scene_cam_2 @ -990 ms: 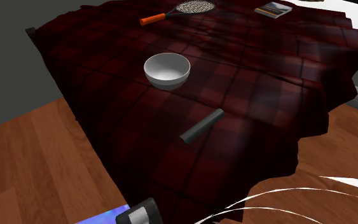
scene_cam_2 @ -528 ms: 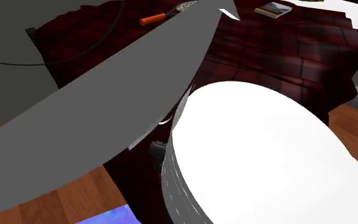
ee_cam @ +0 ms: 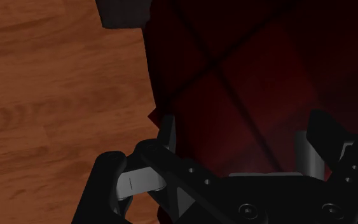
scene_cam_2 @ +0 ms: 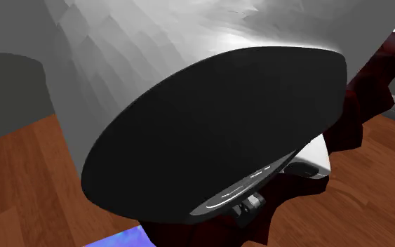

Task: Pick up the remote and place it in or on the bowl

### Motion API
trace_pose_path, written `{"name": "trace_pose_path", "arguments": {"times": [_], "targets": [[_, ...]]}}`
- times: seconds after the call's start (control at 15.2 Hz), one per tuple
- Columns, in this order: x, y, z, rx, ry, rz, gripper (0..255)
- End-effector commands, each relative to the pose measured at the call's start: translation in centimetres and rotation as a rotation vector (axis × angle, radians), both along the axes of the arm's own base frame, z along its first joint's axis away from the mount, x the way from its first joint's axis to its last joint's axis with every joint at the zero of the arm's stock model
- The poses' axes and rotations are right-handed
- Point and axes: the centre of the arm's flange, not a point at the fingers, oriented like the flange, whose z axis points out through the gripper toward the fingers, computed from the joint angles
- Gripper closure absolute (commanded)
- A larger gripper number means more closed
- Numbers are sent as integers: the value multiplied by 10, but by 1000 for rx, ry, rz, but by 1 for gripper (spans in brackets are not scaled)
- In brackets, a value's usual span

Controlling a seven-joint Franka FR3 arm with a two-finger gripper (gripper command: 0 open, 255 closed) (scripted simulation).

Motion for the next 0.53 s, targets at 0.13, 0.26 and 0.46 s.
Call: {"name": "trace_pose_path", "arguments": {"times": [0.13,0.26,0.46], "targets": [[24,38,-24,5,-21,10,0],[35,58,-37,6,-31,15,0],[52,87,-55,8,-45,23,0]]}}
